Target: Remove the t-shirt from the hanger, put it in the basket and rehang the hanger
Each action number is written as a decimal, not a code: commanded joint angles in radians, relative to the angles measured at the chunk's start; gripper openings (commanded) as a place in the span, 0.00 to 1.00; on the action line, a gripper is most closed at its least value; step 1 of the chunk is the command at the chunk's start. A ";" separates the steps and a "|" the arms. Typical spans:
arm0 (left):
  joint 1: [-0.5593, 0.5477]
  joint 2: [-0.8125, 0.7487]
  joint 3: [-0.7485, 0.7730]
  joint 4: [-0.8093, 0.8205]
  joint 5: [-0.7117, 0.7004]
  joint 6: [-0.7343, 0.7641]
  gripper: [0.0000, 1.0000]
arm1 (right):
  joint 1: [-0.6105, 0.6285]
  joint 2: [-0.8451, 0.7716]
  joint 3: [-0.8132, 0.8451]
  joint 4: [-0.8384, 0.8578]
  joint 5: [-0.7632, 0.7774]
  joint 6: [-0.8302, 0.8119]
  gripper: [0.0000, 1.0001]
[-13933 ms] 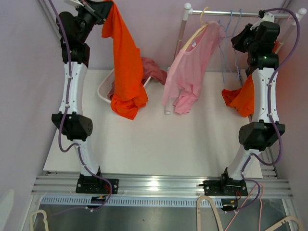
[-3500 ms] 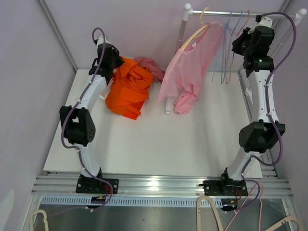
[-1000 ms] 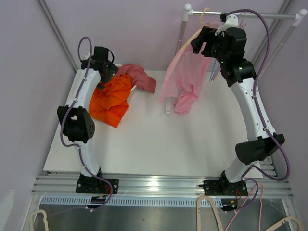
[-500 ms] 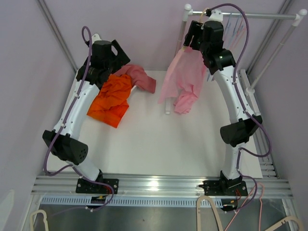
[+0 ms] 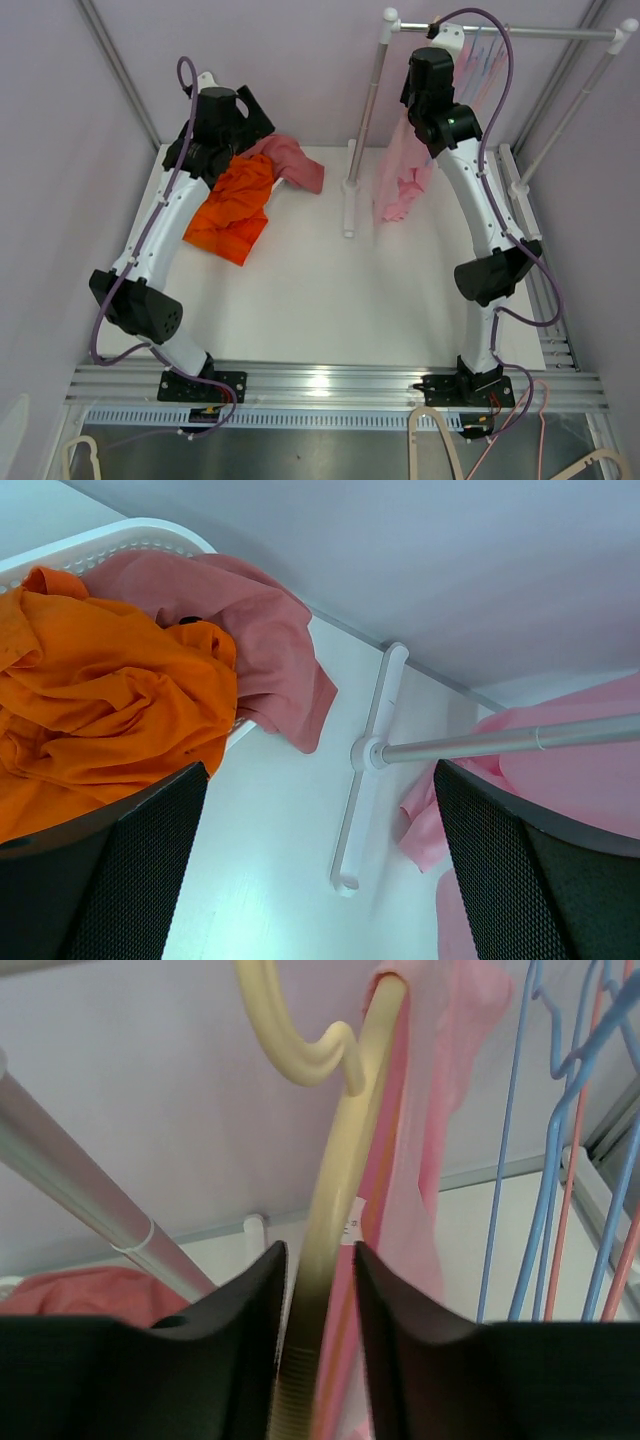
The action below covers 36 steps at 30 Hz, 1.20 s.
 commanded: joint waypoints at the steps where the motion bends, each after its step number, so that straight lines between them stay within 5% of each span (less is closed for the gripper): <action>1: -0.023 -0.026 -0.002 0.036 -0.007 0.030 1.00 | 0.013 -0.059 0.005 0.038 0.096 -0.049 0.32; 2: -0.026 -0.025 -0.002 0.036 -0.009 0.032 1.00 | 0.013 -0.057 0.008 0.038 0.098 -0.056 0.14; 4: -0.035 -0.023 -0.003 0.039 -0.009 0.033 0.99 | 0.013 -0.057 0.010 0.038 0.101 -0.067 0.02; 13: -0.110 -0.040 -0.011 0.084 0.029 0.153 1.00 | 0.013 -0.080 0.027 0.192 -0.047 -0.214 0.00; 18: -0.172 -0.141 -0.170 0.272 0.121 0.275 1.00 | 0.014 -0.128 0.027 0.232 -0.150 -0.269 0.00; 22: -0.236 -0.284 -0.443 0.541 0.172 0.326 1.00 | 0.065 -0.293 -0.132 0.270 -0.155 -0.340 0.00; 27: -0.359 -0.407 -0.627 0.760 0.033 0.473 1.00 | 0.168 -0.574 -0.684 0.602 -0.135 -0.428 0.00; 32: -0.458 -0.444 -0.689 0.795 0.068 0.539 1.00 | 0.175 -0.697 -0.806 0.449 -0.048 -0.200 0.00; 36: -0.691 -0.493 -0.796 0.929 0.045 0.652 0.99 | 0.186 -0.784 -0.947 0.417 0.056 0.029 0.00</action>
